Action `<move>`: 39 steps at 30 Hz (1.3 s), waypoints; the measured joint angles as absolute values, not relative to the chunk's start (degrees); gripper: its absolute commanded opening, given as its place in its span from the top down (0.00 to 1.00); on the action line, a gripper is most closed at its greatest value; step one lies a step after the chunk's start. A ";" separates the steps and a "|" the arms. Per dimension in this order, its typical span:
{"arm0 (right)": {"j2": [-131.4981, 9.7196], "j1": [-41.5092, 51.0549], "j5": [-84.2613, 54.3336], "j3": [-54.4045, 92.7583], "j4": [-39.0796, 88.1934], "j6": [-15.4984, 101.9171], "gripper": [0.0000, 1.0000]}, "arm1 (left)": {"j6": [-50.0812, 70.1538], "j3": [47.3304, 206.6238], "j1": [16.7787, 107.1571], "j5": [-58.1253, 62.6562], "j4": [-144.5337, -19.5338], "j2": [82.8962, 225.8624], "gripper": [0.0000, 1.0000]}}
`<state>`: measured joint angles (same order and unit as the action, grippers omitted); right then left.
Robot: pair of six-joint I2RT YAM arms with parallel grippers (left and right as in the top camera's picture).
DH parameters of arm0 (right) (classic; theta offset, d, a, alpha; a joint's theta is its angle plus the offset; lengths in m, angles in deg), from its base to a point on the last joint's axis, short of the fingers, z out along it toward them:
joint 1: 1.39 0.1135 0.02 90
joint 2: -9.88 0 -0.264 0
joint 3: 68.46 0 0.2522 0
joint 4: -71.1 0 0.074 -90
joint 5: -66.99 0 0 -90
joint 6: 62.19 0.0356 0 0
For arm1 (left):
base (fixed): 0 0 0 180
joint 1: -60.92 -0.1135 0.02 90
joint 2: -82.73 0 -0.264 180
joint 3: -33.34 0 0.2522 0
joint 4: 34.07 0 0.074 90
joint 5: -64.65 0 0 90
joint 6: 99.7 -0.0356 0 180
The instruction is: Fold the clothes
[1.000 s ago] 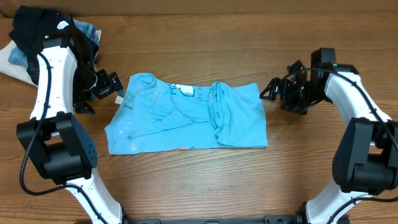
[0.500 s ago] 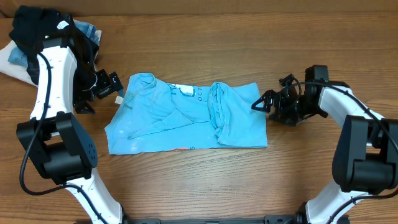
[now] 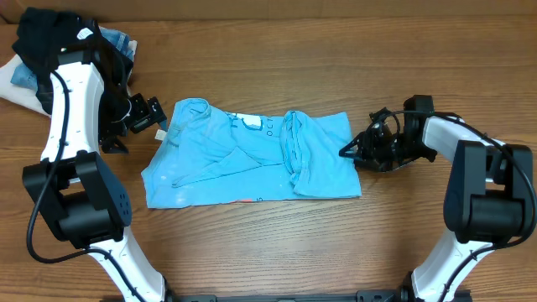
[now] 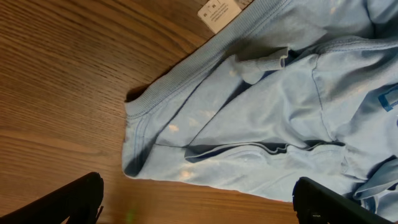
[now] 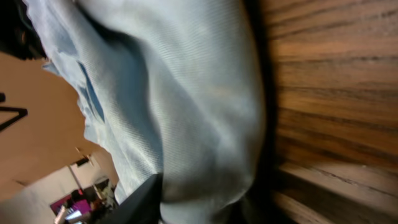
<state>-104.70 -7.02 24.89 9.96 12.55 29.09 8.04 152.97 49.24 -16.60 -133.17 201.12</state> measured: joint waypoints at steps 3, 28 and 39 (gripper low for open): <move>-105.05 -6.47 24.70 9.72 13.11 29.64 0.96 | 8.04 152.97 49.61 -16.60 -133.17 201.12 0.00; -100.79 -18.95 11.03 12.46 7.08 39.84 0.96 | 8.04 152.97 50.44 -16.60 -133.34 201.12 0.00; -87.19 -13.64 -0.13 18.27 0.70 42.42 0.96 | 8.06 152.97 50.44 -16.60 -132.91 201.12 0.00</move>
